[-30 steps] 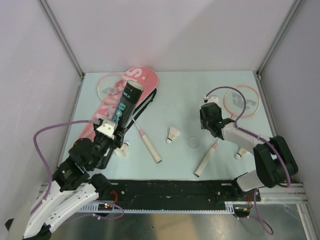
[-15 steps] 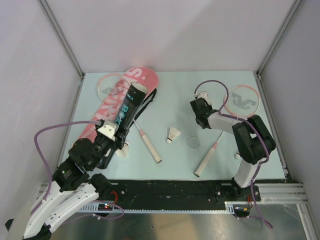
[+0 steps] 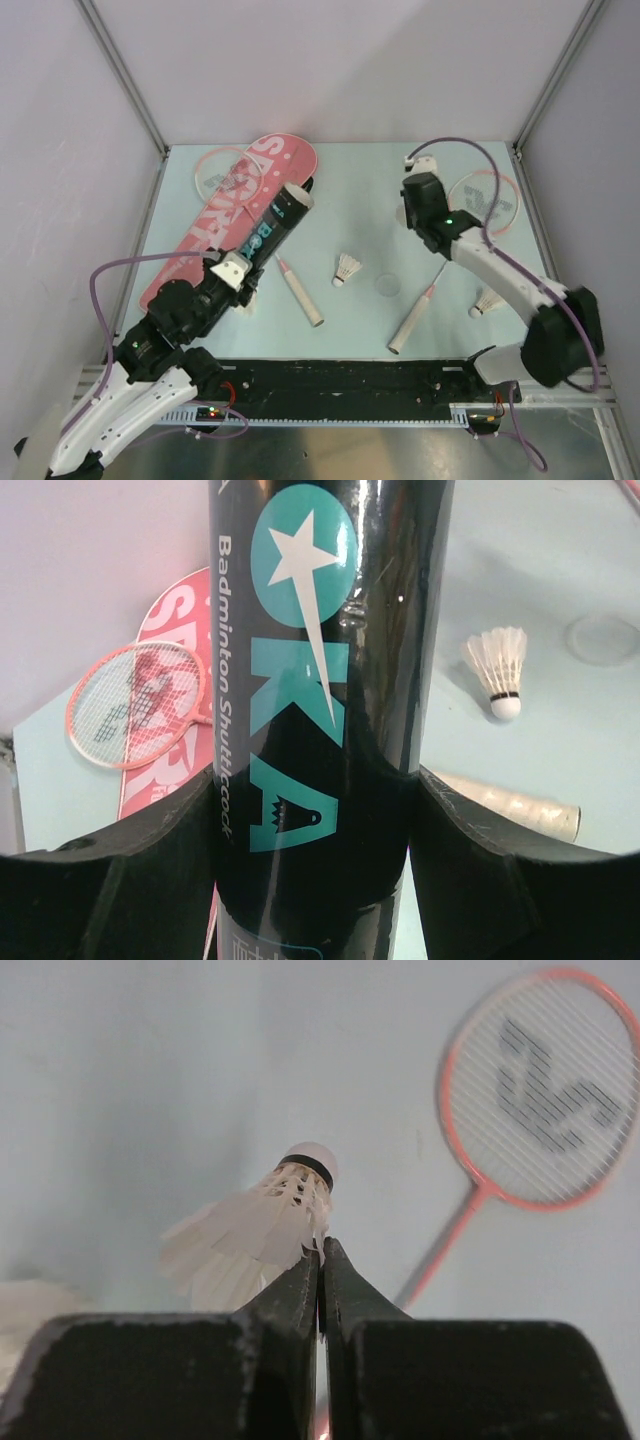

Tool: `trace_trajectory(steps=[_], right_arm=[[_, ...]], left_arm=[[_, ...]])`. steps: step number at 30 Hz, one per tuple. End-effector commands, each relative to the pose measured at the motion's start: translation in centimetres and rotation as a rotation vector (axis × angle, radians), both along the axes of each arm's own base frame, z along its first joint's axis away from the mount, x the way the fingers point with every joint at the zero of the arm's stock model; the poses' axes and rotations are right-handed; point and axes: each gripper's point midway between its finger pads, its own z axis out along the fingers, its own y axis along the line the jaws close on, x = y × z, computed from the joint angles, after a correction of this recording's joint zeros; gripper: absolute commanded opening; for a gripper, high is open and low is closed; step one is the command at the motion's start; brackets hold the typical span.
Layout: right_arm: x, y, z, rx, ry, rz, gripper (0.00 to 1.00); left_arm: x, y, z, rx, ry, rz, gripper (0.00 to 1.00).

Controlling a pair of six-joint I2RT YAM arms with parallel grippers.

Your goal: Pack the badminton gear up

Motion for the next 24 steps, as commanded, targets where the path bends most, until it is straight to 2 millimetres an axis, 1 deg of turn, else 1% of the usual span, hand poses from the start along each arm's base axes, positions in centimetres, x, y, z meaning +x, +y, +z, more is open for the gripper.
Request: trace_trajectory(steps=[1,2,4,6,8,10,13,16,19,24], right_arm=[[-2.5,4.6,8.3,0.410,-0.053,0.219,0.00],[-3.5,5.8,9.9,0.516,-0.048,0.288,0.00],[-5.8,7.3,13.9,0.684,-0.078,0.405,0.00],[-8.6,8.5,17.8,0.818,-0.118,0.528,0.00],[-11.1,9.2,20.8,0.915,-0.143,0.634,0.00],[-13.4,9.9,22.9,0.989,-0.136,0.740,0.00],[-16.4,10.9,24.5,1.076,-0.081,0.877,0.00],[-18.5,11.6,25.3,1.135,-0.017,0.972,0.00],[-19.6,12.1,25.3,1.165,0.035,1.018,0.00],[-21.5,13.4,24.2,1.189,0.145,1.080,0.00]], left_arm=[[-0.7,-1.7,1.6,0.034,-0.105,-0.136,0.00],[-0.7,-1.9,1.4,0.051,-0.107,-0.155,0.00],[-0.9,-2.5,1.0,0.078,-0.109,-0.193,0.00],[-1.2,-3.0,0.7,0.101,-0.120,-0.237,0.00],[-1.3,-3.1,0.8,0.121,-0.139,-0.256,0.00],[-1.5,-3.2,0.9,0.143,-0.166,-0.278,0.00],[-2.7,-4.0,0.8,0.160,-0.212,-0.366,0.00],[-3.8,-4.8,0.8,0.161,-0.243,-0.447,0.00],[-4.1,-5.1,1.0,0.166,-0.260,-0.475,0.00],[-3.9,-5.2,1.2,0.185,-0.265,-0.478,0.00]])
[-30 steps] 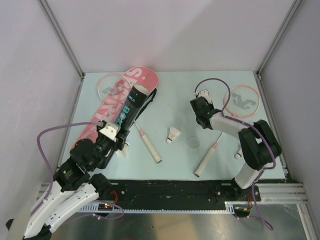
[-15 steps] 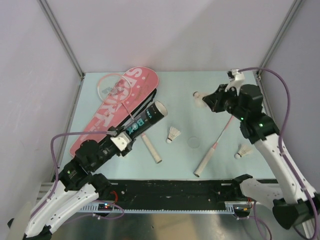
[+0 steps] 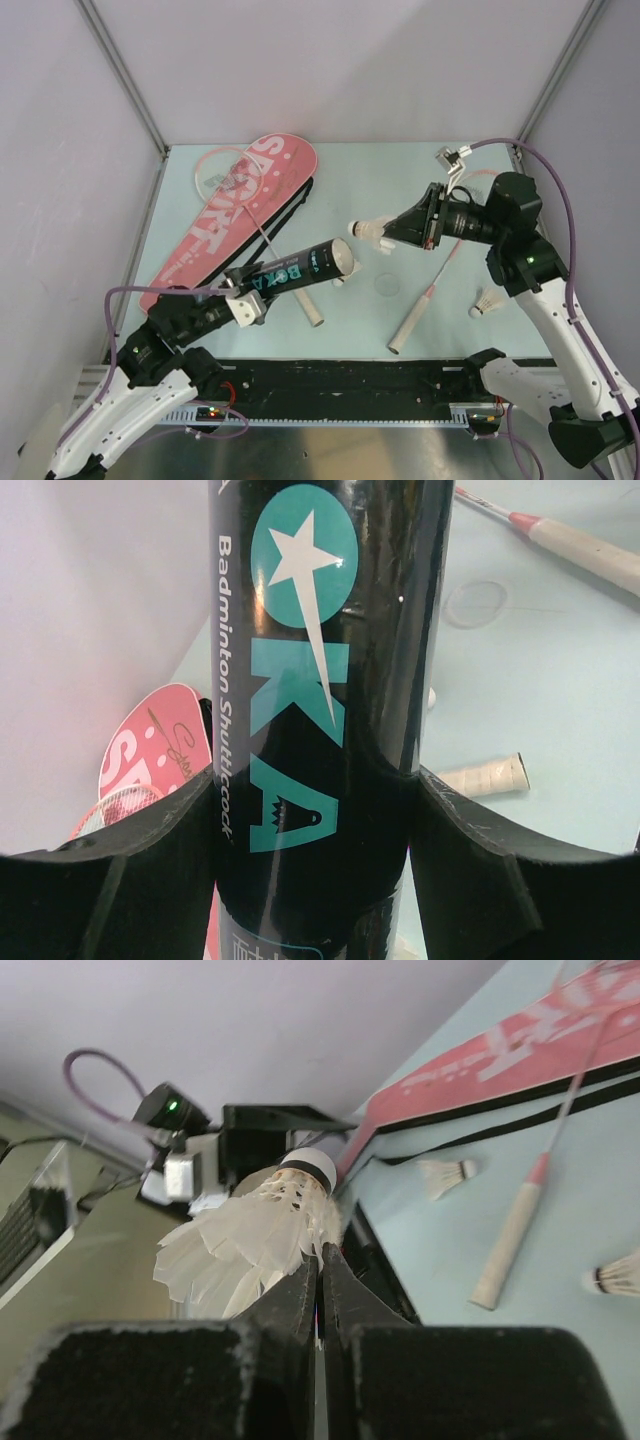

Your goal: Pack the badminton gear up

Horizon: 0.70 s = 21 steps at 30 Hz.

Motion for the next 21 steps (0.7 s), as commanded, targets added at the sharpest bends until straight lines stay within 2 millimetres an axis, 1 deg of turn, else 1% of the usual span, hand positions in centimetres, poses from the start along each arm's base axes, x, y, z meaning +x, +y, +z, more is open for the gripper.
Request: trace_trajectory(steps=[1,6,9,14,17,21], right_arm=[[-3.3,1.4,0.3,0.021,0.029,0.174,0.00],[-4.3,2.0,-1.8,-0.043,0.074,0.193,0.00],[-4.6,2.0,-2.6,-0.066,0.088,0.181,0.00],[-4.6,2.1,-4.2,-0.104,0.127,0.165,0.00],[-4.6,2.3,-4.8,-0.119,0.140,0.174,0.00],[-4.5,3.0,-5.0,-0.124,0.139,0.178,0.01]], left_arm=[[0.1,-0.6,2.5,-0.020,-0.090,-0.038,0.00],[0.4,-0.7,2.3,-0.008,-0.083,-0.031,0.00],[0.5,-0.7,2.2,-0.006,-0.078,-0.029,0.00],[0.1,-0.9,2.3,-0.008,-0.088,-0.054,0.00],[0.1,-1.0,2.2,-0.003,-0.089,-0.060,0.00],[-0.3,-1.4,2.0,0.001,-0.090,-0.090,0.00]])
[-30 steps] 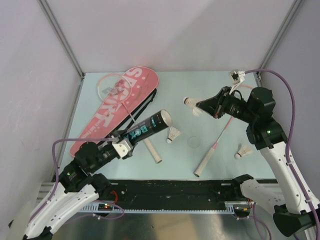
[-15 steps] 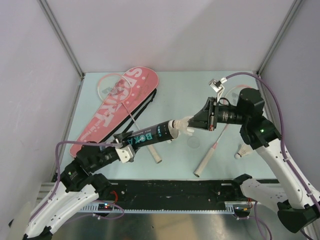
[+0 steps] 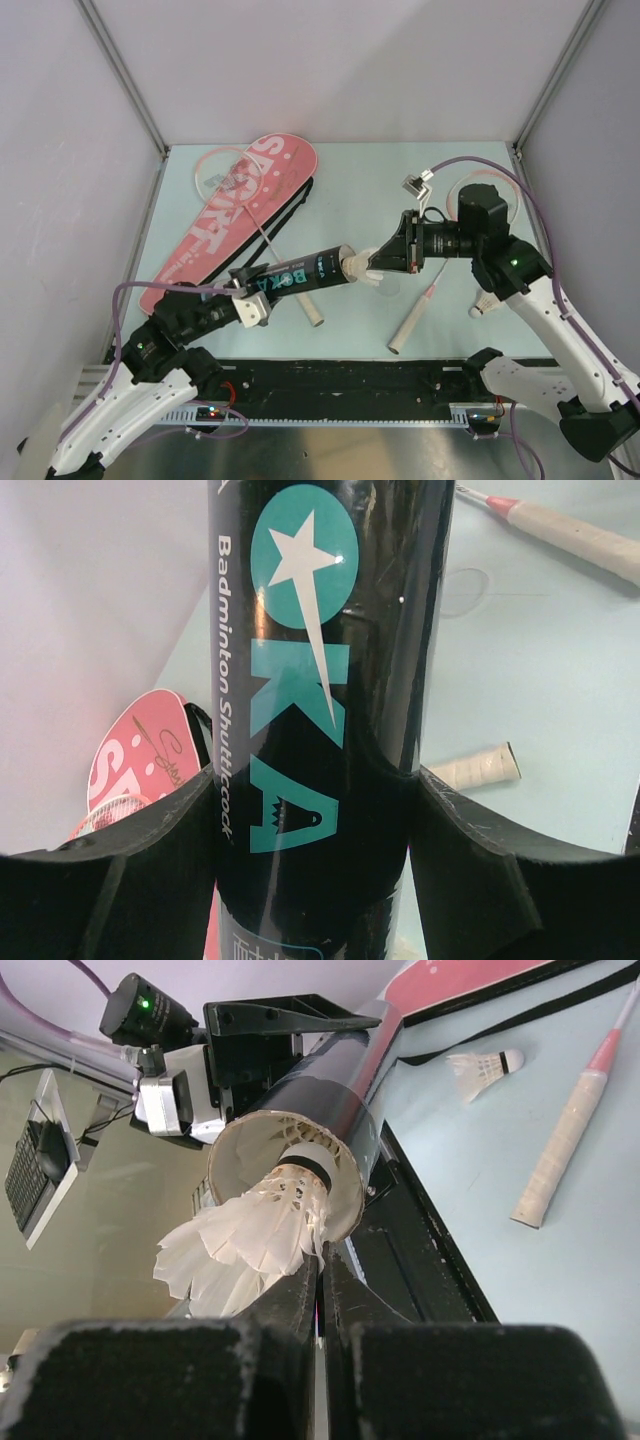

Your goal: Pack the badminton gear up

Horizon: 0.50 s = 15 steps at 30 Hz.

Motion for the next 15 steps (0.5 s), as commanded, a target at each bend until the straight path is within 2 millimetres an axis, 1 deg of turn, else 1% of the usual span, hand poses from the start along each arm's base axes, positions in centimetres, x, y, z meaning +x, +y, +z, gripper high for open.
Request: trace_trajectory(steps=[1,3,6,8,11,15], right_arm=[[0.1,0.8,-0.2,-0.014,-0.018,-0.002,0.03],[0.8,1.5,-0.6,-0.025,-0.015,-0.027,0.11],[1.7,2.2,-1.1,-0.042,-0.019,-0.070,0.38],[2.2,2.3,-1.6,-0.066,-0.026,-0.098,0.52],[2.9,2.2,-2.6,-0.109,-0.040,-0.148,0.62],[3.0,2.7,-3.3,-0.113,-0.055,-0.148,0.66]], left_arm=[[-0.3,-0.7,2.9,-0.049,-0.095,-0.053,0.00],[-0.4,-0.9,2.8,-0.047,-0.094,-0.066,0.00],[-0.6,-0.9,2.9,-0.051,-0.096,-0.073,0.00],[-0.6,-0.9,3.1,-0.055,-0.098,-0.074,0.00],[-0.8,-0.8,3.3,-0.064,-0.100,-0.075,0.00],[-0.9,-1.0,3.3,-0.067,-0.095,-0.083,0.00]])
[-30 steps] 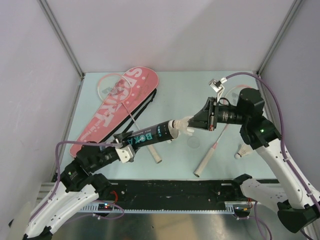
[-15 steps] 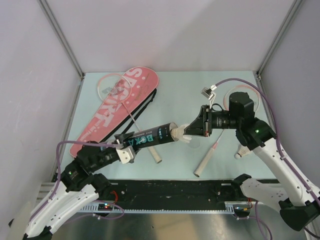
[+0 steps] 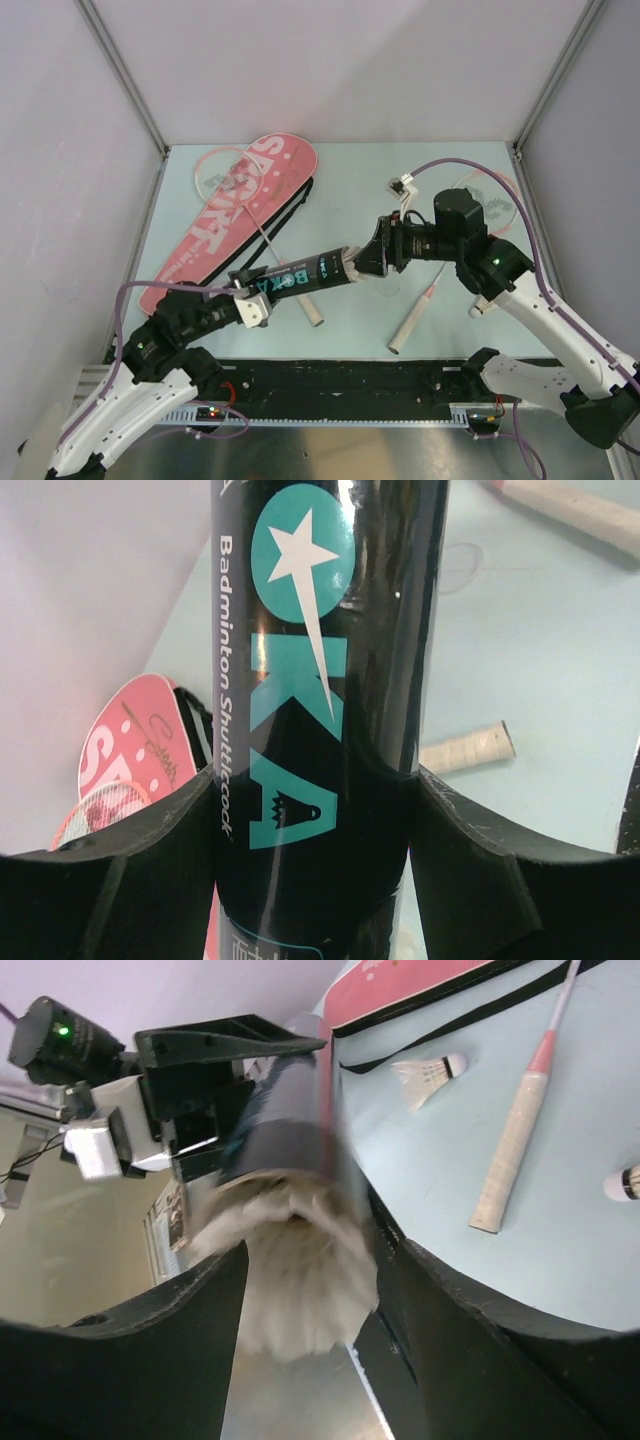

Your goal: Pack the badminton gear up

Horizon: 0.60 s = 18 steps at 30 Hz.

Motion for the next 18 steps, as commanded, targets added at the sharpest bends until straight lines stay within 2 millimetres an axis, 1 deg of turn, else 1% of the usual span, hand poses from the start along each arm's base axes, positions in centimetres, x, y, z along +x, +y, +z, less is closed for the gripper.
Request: trace_trajectory(steps=[1,5,7,12,15,18], right_arm=[[1.5,0.6,-1.5,-0.029,-0.046,-0.055,0.67],[1.8,1.1,-2.9,-0.033,-0.031,-0.054,0.69],[2.0,1.2,-3.2,-0.028,-0.026,-0.064,0.69],[2.3,2.0,-3.4,0.012,-0.014,-0.062,0.68],[1.9,3.1,-3.4,0.035,0.003,-0.021,0.68],[1.4,4.2,-3.1,0.066,0.008,0.026,0.69]], left_arm=[[-0.7,-1.4,4.5,-0.112,-0.117,-0.084,0.00],[-0.9,-1.5,4.9,-0.127,-0.123,-0.096,0.00],[-0.9,-1.5,5.2,-0.138,-0.130,-0.094,0.00],[-1.0,-1.6,5.6,-0.152,-0.135,-0.101,0.00],[-1.1,-1.7,5.7,-0.158,-0.134,-0.104,0.00],[-0.9,-1.6,5.5,-0.156,-0.131,-0.098,0.00]])
